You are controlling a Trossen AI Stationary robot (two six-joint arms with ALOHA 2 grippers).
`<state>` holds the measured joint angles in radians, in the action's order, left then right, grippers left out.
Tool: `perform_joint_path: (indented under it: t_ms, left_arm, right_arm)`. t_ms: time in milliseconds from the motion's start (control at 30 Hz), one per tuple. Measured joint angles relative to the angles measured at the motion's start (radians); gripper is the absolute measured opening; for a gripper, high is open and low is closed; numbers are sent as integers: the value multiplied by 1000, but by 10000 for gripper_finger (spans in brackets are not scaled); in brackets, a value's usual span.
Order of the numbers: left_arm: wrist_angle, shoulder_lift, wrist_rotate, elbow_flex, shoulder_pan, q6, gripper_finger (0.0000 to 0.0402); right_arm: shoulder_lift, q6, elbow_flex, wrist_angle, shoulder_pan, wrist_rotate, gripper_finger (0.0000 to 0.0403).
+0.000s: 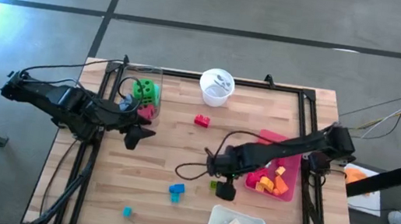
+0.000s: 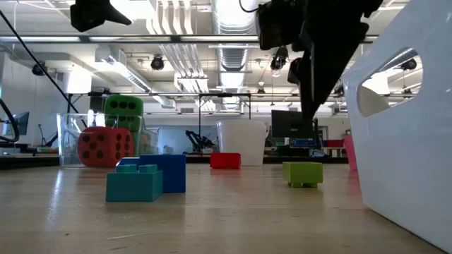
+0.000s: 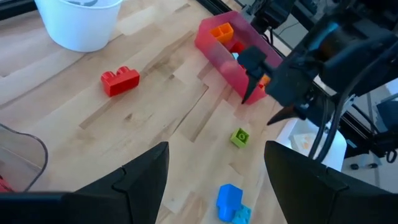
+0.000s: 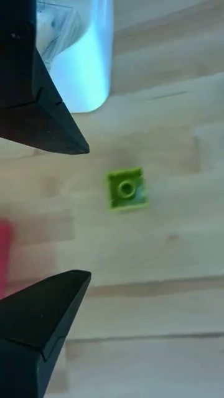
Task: Pick & Place Toys
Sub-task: Put the light green game piece into the pink bin
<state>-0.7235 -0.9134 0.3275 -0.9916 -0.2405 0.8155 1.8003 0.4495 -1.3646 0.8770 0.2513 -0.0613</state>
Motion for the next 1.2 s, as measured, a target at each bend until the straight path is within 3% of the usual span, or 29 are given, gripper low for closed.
perform_joint_path:
  t_ms: [200, 900, 1200]
  left_arm:
    - [1, 0, -14, 0, 0, 1, 265]
    - [-1, 0, -33, 0, -1, -8, 265]
    - [-3, 0, -33, 0, -1, -7, 265]
  right_arm:
    - [32, -7, 0, -108, -1, 1, 313]
    - [178, -87, 3, -166, 25, -38, 313]
    - [196, -79, 2, -182, 28, 0, 313]
